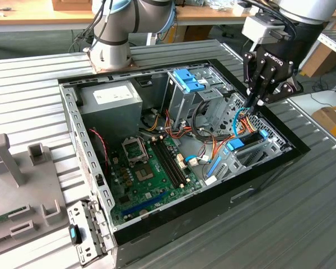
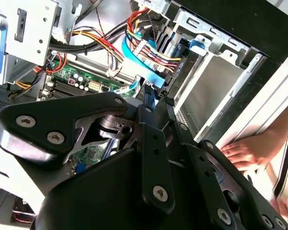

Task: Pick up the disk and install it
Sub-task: 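Insert the first disk wire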

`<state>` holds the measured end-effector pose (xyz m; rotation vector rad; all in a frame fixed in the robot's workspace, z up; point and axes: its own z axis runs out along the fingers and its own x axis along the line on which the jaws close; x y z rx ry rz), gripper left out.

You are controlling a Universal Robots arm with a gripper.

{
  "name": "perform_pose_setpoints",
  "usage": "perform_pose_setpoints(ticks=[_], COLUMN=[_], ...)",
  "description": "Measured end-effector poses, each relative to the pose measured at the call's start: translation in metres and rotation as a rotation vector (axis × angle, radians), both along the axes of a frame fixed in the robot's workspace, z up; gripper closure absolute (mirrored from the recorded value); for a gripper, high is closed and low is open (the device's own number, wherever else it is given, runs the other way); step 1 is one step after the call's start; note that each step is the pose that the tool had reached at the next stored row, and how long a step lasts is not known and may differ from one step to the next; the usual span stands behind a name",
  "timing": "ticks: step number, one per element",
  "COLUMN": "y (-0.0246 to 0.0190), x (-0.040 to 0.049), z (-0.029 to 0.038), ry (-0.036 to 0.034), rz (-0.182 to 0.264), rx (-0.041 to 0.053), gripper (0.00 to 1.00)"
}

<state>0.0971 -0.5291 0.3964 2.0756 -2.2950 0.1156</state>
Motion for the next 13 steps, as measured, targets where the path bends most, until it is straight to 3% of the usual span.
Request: perform_pose_setpoints(ticks=[4,6,13], y=[-0.0001,0.0000,0.0000], x=[0.0029,0.0030,0.0030], z=[-0.0032,-0.0067,-0.0071], ry=[0.0014,0.0014,0.0014], rz=[0.000,0.000,0.000], rx=[-0.0049,-0.0119,-0.0143], gripper=[0.76,0.76,0.77])
